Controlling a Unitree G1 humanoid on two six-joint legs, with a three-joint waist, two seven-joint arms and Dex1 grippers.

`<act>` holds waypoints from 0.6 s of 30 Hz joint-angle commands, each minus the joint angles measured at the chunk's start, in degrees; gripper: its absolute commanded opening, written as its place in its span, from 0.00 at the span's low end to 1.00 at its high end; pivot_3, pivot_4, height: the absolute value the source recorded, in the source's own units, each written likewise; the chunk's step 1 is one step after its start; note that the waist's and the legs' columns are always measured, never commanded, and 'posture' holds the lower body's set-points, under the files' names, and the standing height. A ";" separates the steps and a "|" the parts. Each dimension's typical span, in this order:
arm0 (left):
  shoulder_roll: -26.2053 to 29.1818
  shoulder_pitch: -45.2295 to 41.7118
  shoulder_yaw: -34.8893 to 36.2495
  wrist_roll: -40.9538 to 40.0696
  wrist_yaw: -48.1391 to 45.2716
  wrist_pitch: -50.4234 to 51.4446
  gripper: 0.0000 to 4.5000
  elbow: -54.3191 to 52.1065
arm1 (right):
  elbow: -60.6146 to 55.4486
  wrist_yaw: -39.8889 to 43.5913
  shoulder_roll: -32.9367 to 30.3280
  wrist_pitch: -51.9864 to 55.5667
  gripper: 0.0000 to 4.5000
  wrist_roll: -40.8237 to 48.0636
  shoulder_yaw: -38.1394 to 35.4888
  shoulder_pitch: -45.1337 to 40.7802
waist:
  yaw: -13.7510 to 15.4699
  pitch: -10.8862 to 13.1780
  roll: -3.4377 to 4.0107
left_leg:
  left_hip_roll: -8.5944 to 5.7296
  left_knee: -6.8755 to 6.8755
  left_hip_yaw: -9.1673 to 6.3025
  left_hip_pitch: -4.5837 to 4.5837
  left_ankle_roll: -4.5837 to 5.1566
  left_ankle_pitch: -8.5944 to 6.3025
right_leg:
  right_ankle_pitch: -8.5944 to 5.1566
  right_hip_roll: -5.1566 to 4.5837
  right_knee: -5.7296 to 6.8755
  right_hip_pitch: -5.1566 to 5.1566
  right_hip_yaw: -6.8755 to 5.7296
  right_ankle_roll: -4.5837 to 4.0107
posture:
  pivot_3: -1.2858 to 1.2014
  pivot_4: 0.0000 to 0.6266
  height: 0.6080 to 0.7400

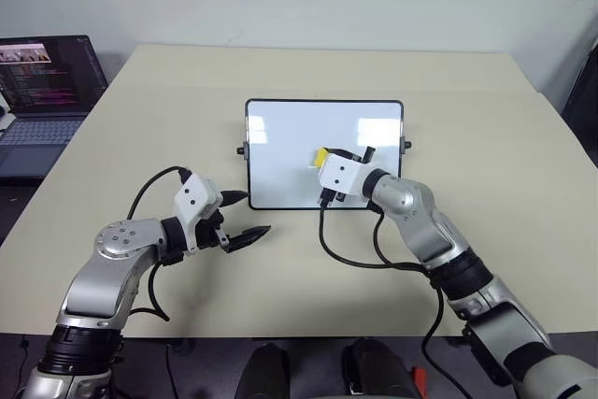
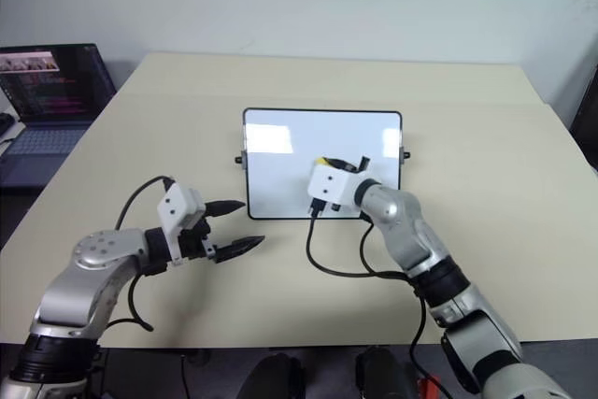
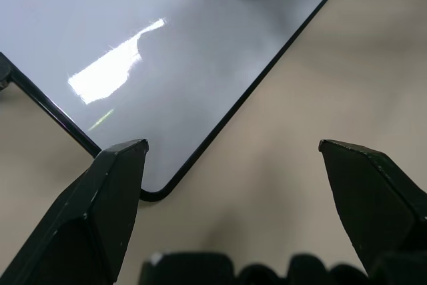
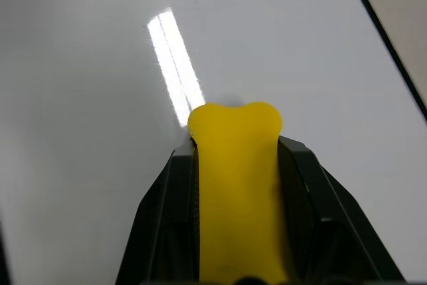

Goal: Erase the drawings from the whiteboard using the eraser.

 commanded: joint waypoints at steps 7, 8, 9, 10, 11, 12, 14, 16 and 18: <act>-0.69 -3.27 -0.64 -1.76 -0.12 0.58 1.00 -5.02 | -24.76 2.67 -1.56 10.78 0.27 10.28 -12.18 12.37 | 0.35 0.01 0.01 | -0.01 0.00 -0.09 -0.02 0.00 0.00 | -0.02 -0.01 -0.01 0.02 -0.09 0.03 | 0.52 0.24 1.00; -0.72 -3.78 -0.77 -1.88 -0.29 0.67 1.00 -5.08 | -26.65 2.77 -2.01 12.29 0.27 10.84 -13.22 13.69 | 0.33 0.01 0.01 | -0.02 0.00 -0.09 -0.02 -0.01 0.00 | -0.02 -0.01 -0.02 0.03 -0.09 0.03 | 0.52 0.24 1.00; -0.74 -4.41 -0.95 -2.04 -0.54 0.73 1.00 -5.09 | -28.52 2.75 -2.52 13.90 0.27 11.34 -14.43 15.09 | 0.27 0.01 0.01 | -0.03 0.00 -0.06 -0.01 -0.01 0.00 | -0.02 -0.01 -0.02 0.03 -0.06 0.03 | 0.52 0.24 1.00; -0.91 -5.87 -1.72 -2.15 -1.07 0.75 1.00 -5.20 | -31.39 2.92 -3.29 16.93 0.27 12.32 -17.31 18.05 | 0.32 0.01 0.01 | -0.04 0.02 -0.04 0.00 -0.01 0.00 | -0.02 -0.01 -0.01 0.03 -0.05 0.04 | 0.52 0.24 1.00; -1.12 -7.42 -2.53 -2.45 -1.78 0.86 1.00 -5.25 | -33.72 2.94 -3.96 19.85 0.27 13.24 -20.09 21.02 | 0.52 0.01 0.00 | -0.04 0.02 -0.05 -0.01 -0.01 0.00 | -0.02 -0.01 -0.02 0.03 -0.06 0.04 | 0.52 0.24 1.00; -1.22 -8.46 -3.06 -2.68 -2.31 0.93 1.00 -5.23 | -35.32 2.89 -4.42 21.97 0.27 13.91 -21.82 22.94 | 0.69 0.01 0.00 | -0.05 0.02 -0.08 -0.02 -0.01 0.00 | -0.02 -0.01 -0.03 0.04 -0.10 0.04 | 0.52 0.24 1.00; -1.73 -10.73 -4.90 -2.35 -3.64 0.37 1.00 -4.77 | -36.50 1.63 -5.11 24.37 0.27 14.35 -25.06 26.32 | 0.79 0.01 0.00 | -0.07 0.01 -0.07 -0.02 -0.01 0.00 | -0.02 -0.01 -0.06 0.05 -0.09 0.04 | 0.52 0.24 1.00; -2.50 -12.99 -7.24 -1.41 -5.16 -0.80 1.00 -3.66 | -36.35 -0.22 -4.86 25.69 0.27 14.93 -28.01 28.37 | 0.68 0.01 0.02 | -0.07 0.02 -0.02 0.00 -0.01 0.00 | -0.02 0.01 -0.04 0.05 -0.04 0.05 | 0.52 0.24 1.00; -3.45 -14.79 -9.07 -0.68 -6.29 -1.84 1.00 -2.38 | -35.74 -1.84 -4.33 27.00 0.27 15.67 -30.05 29.19 | 0.22 0.01 0.02 | -0.06 0.01 0.04 0.04 -0.01 0.00 | -0.03 0.06 -0.02 0.05 0.05 0.07 | 0.52 0.24 1.00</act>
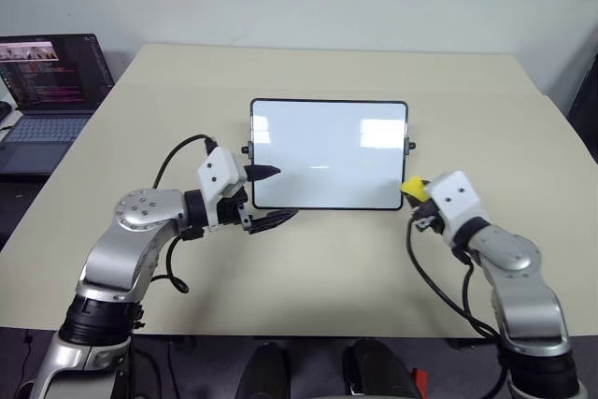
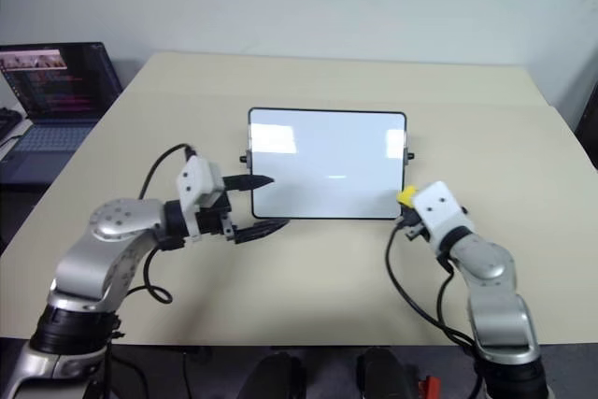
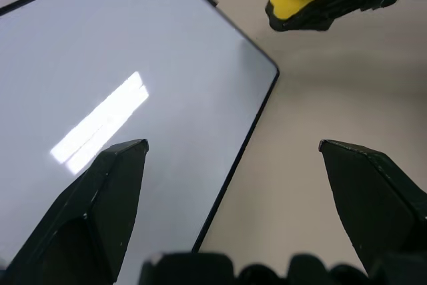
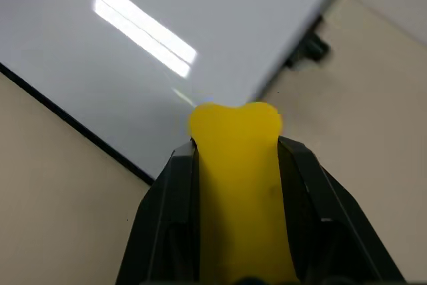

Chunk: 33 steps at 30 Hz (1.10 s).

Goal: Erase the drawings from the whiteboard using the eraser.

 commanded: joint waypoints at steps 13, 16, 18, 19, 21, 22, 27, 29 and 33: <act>-12.68 -12.50 -14.76 3.97 -10.13 -8.77 1.00 10.25 | 6.72 -10.38 5.06 10.20 0.27 11.67 -15.50 -2.13 | -0.35 0.01 0.02 | 0.03 0.00 0.07 0.00 0.00 0.00 | 0.00 0.40 0.00 -0.02 0.14 0.01 | 0.52 0.24 1.00; -14.97 -14.16 -15.19 4.75 -10.00 -9.98 1.00 12.53 | 7.35 -11.29 4.79 10.17 0.27 12.72 -15.71 -1.92 | -0.37 0.00 0.03 | 0.03 -0.01 0.04 -0.02 0.01 0.00 | 0.00 0.44 0.00 -0.02 0.11 0.01 | 0.52 0.24 1.00; -15.77 -14.80 -15.41 5.63 -10.15 -11.14 1.00 13.89 | 7.47 -11.78 4.88 10.52 0.27 13.80 -15.83 -2.03 | -0.52 0.00 0.04 | 0.03 -0.01 0.07 -0.01 0.01 0.00 | 0.00 0.44 0.00 -0.02 0.15 0.01 | 0.52 0.24 1.00; -16.03 -15.03 -15.46 5.95 -10.23 -11.57 1.00 14.44 | 7.59 -12.17 4.95 10.58 0.27 14.23 -15.98 -2.09 | -0.53 0.00 0.04 | 0.03 -0.01 0.07 0.00 0.01 0.00 | 0.00 0.45 0.00 -0.02 0.16 0.01 | 0.52 0.24 1.00; -16.38 -15.31 -15.44 6.34 -10.34 -12.21 1.00 15.26 | 8.43 -12.90 4.84 10.17 0.27 14.81 -16.24 -2.44 | -0.53 0.00 0.04 | 0.03 -0.01 0.06 -0.01 0.01 0.00 | 0.00 0.46 0.00 -0.02 0.15 0.01 | 0.52 0.24 1.00; -16.50 -15.35 -15.41 6.45 -10.42 -12.39 1.00 15.49 | 9.00 -13.23 4.62 9.92 0.27 15.11 -16.27 -2.74 | -0.50 0.00 0.04 | 0.04 -0.01 0.06 0.00 0.01 0.00 | 0.00 0.46 0.00 -0.02 0.14 0.01 | 0.52 0.24 1.00; -16.52 -14.87 -15.54 7.21 -10.79 -13.48 1.00 16.07 | 11.73 -14.57 3.39 8.91 0.27 16.16 -16.09 -4.67 | -0.46 0.00 0.04 | 0.04 0.00 0.07 -0.01 0.01 0.00 | 0.00 0.45 -0.01 -0.02 0.15 0.01 | 0.52 0.24 1.00; -16.55 -14.60 -15.45 7.25 -10.80 -13.34 1.00 15.67 | 12.35 -14.71 2.89 8.74 0.27 16.36 -15.75 -5.03 | -0.46 0.00 0.04 | 0.04 0.00 0.07 -0.02 0.01 0.00 | 0.00 0.45 -0.01 -0.02 0.15 0.02 | 0.52 0.24 1.00; -16.60 -14.30 -15.32 7.24 -10.54 -13.14 1.00 14.95 | 13.38 -15.46 2.18 8.73 0.27 17.05 -15.57 -5.48 | -0.38 0.00 0.04 | 0.04 0.00 0.04 -0.03 0.01 0.00 | 0.00 0.45 -0.02 -0.02 0.14 0.02 | 0.52 0.24 1.00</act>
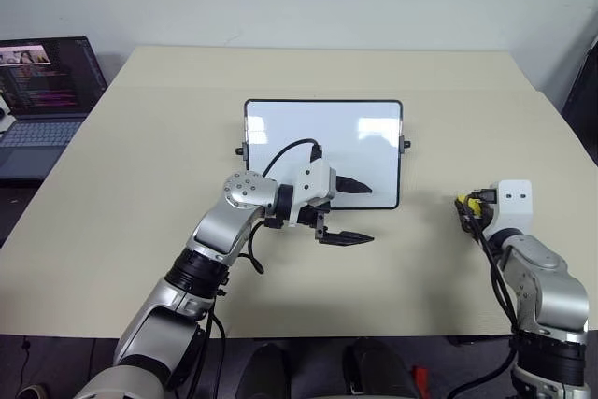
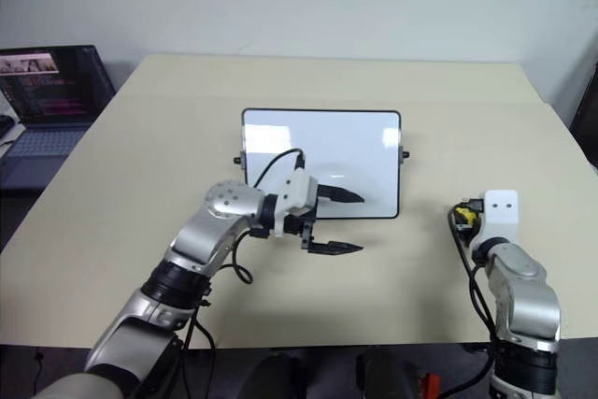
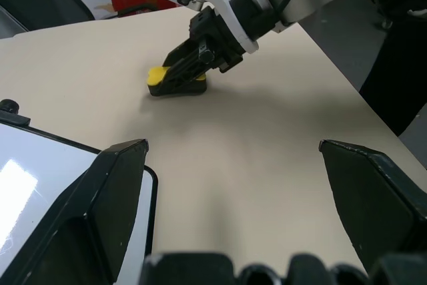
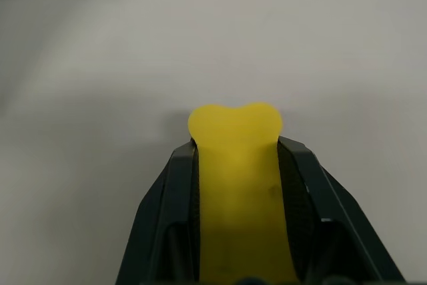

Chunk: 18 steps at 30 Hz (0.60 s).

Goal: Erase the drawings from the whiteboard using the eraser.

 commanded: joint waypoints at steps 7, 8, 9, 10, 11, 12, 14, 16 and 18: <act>0.51 1.73 0.96 -0.04 1.47 0.12 1.00 -4.10 | 0.33 -1.72 -1.08 -1.25 0.88 2.31 -1.10 -1.46 | -0.09 0.00 0.01 | 0.01 0.00 0.01 0.00 0.00 0.00 | 0.00 0.00 0.00 0.00 0.02 0.00 | 0.52 0.24 1.00; 0.76 2.48 1.19 -0.07 2.00 0.40 1.00 -4.65 | 0.19 -1.96 -1.06 -1.43 0.95 2.49 -1.14 -1.53 | -0.11 0.00 0.01 | 0.01 0.00 0.01 0.01 0.00 0.00 | 0.00 0.00 0.00 0.00 0.02 0.00 | 0.52 0.24 1.00; 1.01 3.35 1.60 -0.15 2.77 0.82 1.00 -5.25 | -0.22 -2.21 -1.00 -1.64 1.00 2.66 -1.19 -1.59 | -0.11 0.00 0.01 | 0.02 0.00 0.01 0.01 0.00 0.00 | 0.00 0.00 0.00 0.00 0.02 0.00 | 0.52 0.24 1.00; 1.26 4.28 2.11 -0.08 3.72 1.16 1.00 -5.89 | -0.98 -2.44 -1.02 -1.91 1.00 2.73 -1.20 -1.50 | -0.09 -0.01 0.01 | 0.02 0.00 0.01 0.01 0.00 0.00 | 0.00 0.00 0.00 0.00 0.01 0.00 | 0.52 0.24 1.00; 1.57 5.15 2.68 -0.04 4.66 1.50 1.00 -6.53 | -1.91 -2.88 -1.03 -2.31 1.00 2.68 -1.24 -1.38 | -0.10 -0.01 0.01 | 0.02 0.00 0.00 0.01 0.00 0.00 | 0.00 0.00 0.01 0.00 0.02 0.00 | 0.52 0.24 1.00; 2.04 6.30 3.62 -0.01 5.92 1.80 1.00 -7.39 | -3.52 -3.18 -0.91 -3.09 1.00 2.98 -1.35 -1.30 | -0.09 0.00 0.02 | 0.03 -0.01 0.01 0.01 0.00 0.00 | 0.00 0.00 0.01 0.00 0.02 0.00 | 0.52 0.24 1.00; 3.05 8.54 5.57 -0.29 8.47 2.87 1.00 -9.32 | -6.94 -3.41 -0.35 -3.99 1.00 4.07 -1.29 -1.14 | -0.12 0.02 0.05 | 0.04 -0.01 0.00 0.01 0.00 0.00 | 0.00 -0.01 0.01 0.00 0.02 0.00 | 0.52 0.24 1.00; 4.56 11.84 8.29 -1.04 11.05 4.21 1.00 -12.44 | -11.17 -3.22 1.25 -4.59 1.00 5.81 -0.27 -0.66 | -0.20 0.01 0.07 | 0.06 -0.01 0.00 0.01 0.00 0.00 | -0.01 0.00 0.01 -0.02 0.02 0.01 | 0.52 0.24 1.00; 5.82 16.16 12.71 -2.55 14.98 7.10 1.00 -16.72 | -15.06 -2.45 2.33 -5.52 1.00 6.51 2.99 1.06 | -0.24 0.01 0.08 | 0.14 -0.04 -0.02 0.03 0.00 0.00 | -0.01 -0.01 0.00 -0.02 0.02 0.01 | 0.52 0.24 1.00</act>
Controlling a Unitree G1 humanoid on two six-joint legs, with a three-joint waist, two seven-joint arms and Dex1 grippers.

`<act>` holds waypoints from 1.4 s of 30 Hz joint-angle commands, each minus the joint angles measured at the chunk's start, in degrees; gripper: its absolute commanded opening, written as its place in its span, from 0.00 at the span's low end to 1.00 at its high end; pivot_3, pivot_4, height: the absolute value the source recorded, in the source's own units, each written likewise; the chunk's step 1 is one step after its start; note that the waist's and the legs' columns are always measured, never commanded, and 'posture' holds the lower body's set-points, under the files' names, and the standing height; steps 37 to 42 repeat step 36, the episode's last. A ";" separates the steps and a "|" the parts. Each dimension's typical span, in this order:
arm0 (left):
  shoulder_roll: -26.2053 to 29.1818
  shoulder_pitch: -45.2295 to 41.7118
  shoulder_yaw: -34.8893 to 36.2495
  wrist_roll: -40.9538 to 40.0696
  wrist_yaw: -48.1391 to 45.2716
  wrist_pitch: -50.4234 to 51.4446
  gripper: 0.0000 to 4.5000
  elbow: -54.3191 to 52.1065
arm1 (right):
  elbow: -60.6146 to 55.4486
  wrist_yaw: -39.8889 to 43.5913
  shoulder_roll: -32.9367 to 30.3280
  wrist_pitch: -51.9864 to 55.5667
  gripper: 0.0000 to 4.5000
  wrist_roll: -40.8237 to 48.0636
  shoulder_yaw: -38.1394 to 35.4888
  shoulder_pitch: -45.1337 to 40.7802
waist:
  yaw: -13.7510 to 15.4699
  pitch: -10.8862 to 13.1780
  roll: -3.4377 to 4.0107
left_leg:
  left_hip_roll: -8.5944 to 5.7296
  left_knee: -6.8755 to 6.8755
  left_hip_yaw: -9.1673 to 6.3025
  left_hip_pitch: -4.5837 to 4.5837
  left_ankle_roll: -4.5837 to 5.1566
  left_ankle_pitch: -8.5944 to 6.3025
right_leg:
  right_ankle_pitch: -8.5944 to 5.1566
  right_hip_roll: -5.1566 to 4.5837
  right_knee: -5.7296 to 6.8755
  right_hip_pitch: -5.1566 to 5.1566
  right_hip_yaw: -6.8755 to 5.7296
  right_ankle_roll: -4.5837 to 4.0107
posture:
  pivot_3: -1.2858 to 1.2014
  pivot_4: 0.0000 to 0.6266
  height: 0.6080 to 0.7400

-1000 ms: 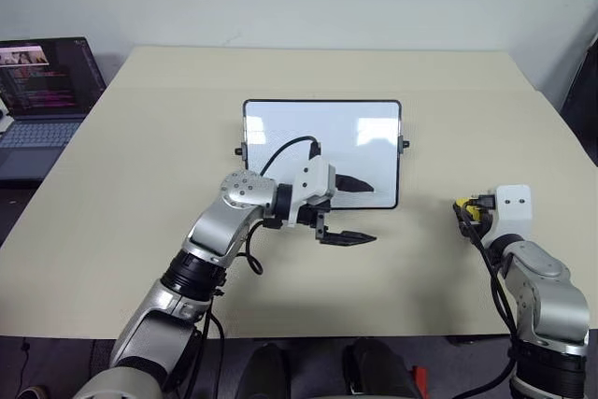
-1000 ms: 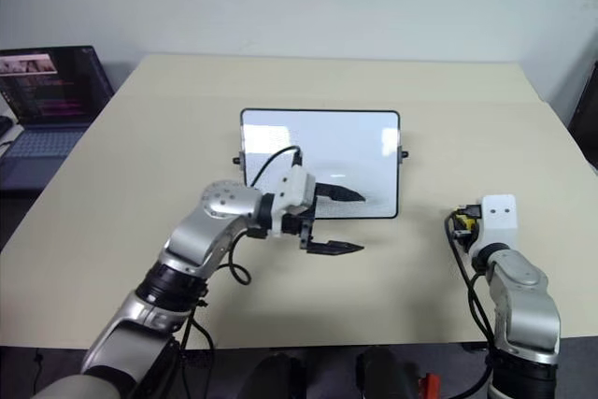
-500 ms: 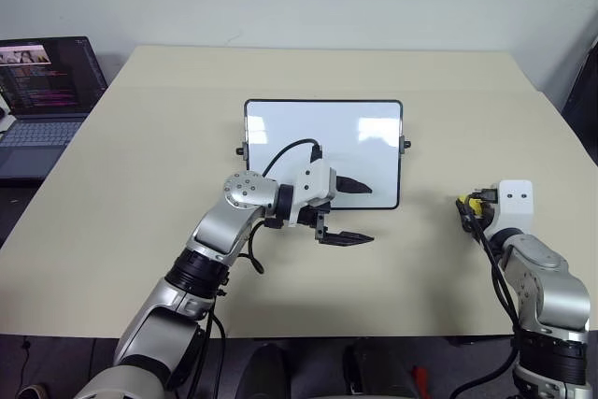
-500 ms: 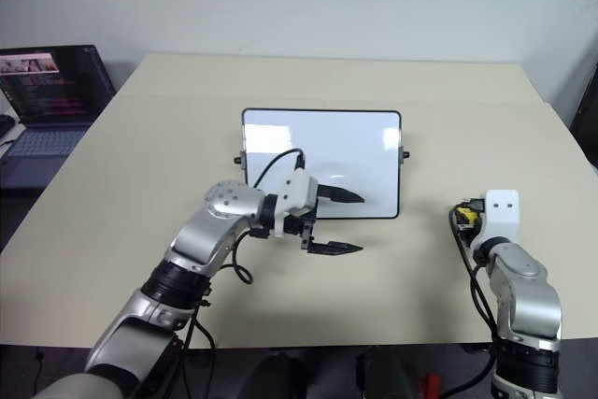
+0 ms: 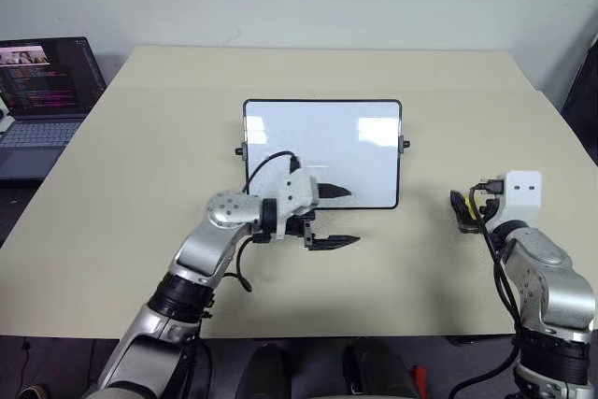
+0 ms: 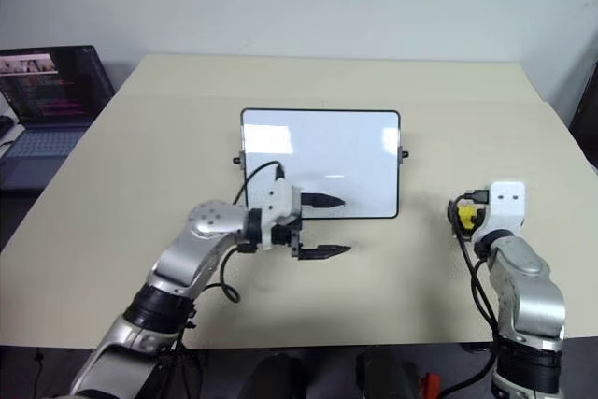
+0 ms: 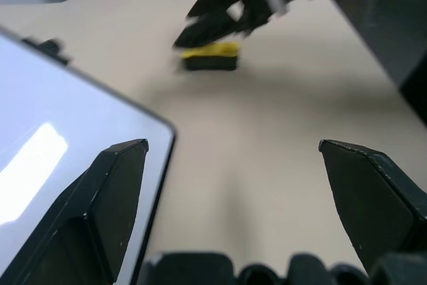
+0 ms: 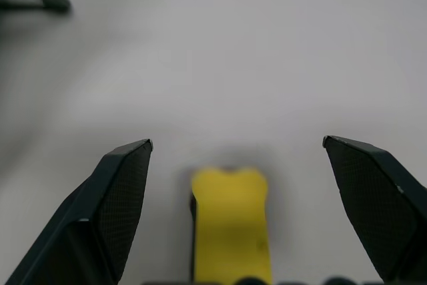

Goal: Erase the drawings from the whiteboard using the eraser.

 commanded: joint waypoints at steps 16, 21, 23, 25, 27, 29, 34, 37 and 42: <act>-10.97 35.06 30.11 3.00 40.96 1.17 1.00 -20.99 | -0.18 4.98 4.82 -33.65 1.00 -0.19 14.63 18.89 | 0.68 -0.10 -0.08 | -0.14 0.02 -0.04 0.00 -0.09 -0.05 | 0.01 -0.49 -0.24 0.13 -0.12 0.17 | 0.52 0.24 1.00; -11.20 34.52 33.97 6.08 47.00 -1.68 1.00 -18.06 | 0.54 7.93 4.19 -35.03 1.00 4.38 12.16 20.26 | 0.52 -0.10 -0.08 | -0.11 0.07 0.00 0.13 -0.07 -0.04 | -0.02 -0.45 -0.24 0.24 -0.09 0.27 | 0.52 0.24 1.00; -11.20 34.01 34.37 7.31 48.91 -2.20 1.00 -17.38 | 0.87 8.34 4.31 -35.18 1.00 6.22 10.76 20.18 | 0.50 -0.11 -0.10 | -0.12 0.08 -0.01 0.18 -0.07 -0.04 | 0.00 -0.46 -0.30 0.37 -0.10 0.29 | 0.52 0.24 1.00; -11.19 32.48 34.56 8.26 50.89 -2.55 1.00 -16.01 | 0.23 8.13 4.33 -35.25 1.00 6.01 11.22 20.68 | 0.52 -0.11 -0.10 | -0.11 0.06 -0.05 0.29 -0.07 -0.05 | 0.00 -0.46 -0.41 0.54 -0.14 0.29 | 0.52 0.24 1.00; -11.67 31.68 34.11 8.76 52.40 -2.31 1.00 -15.57 | -0.63 8.05 3.96 -35.06 1.00 5.43 11.78 21.36 | 0.55 -0.12 -0.10 | -0.10 0.03 -0.11 0.37 -0.08 -0.05 | 0.01 -0.46 -0.52 0.69 -0.22 0.29 | 0.52 0.24 1.00; -12.36 33.15 33.05 9.30 52.70 -2.44 1.00 -16.32 | -2.54 7.73 3.95 -34.58 1.00 5.52 12.06 23.01 | 0.54 -0.12 -0.09 | -0.10 -0.01 -0.14 0.47 -0.08 -0.06 | 0.01 -0.46 -0.63 0.84 -0.25 0.29 | 0.52 0.24 1.00; -14.96 37.53 32.85 10.23 55.08 -1.03 1.00 -17.32 | -7.56 7.73 2.75 -31.36 1.00 6.61 12.54 26.49 | 0.44 -0.12 -0.11 | -0.10 -0.02 -0.07 0.47 -0.13 -0.19 | 0.04 -0.51 -0.72 0.87 -0.17 0.23 | 0.52 0.24 1.00; -15.83 37.16 32.09 10.90 56.13 -1.26 1.00 -16.68 | -6.64 8.86 0.57 -29.36 1.00 6.97 11.71 25.84 | 0.47 -0.12 -0.12 | -0.10 -0.01 -0.11 0.47 -0.13 -0.19 | 0.01 -0.52 -0.72 0.87 -0.22 0.29 | 0.52 0.24 1.00; -15.83 37.16 32.09 10.90 56.13 -1.26 1.00 -16.68 | -6.64 8.86 0.57 -29.36 1.00 6.97 11.71 25.84 | 0.47 -0.12 -0.12 | -0.10 -0.01 -0.11 0.47 -0.13 -0.19 | 0.01 -0.52 -0.72 0.87 -0.22 0.29 | 0.52 0.24 1.00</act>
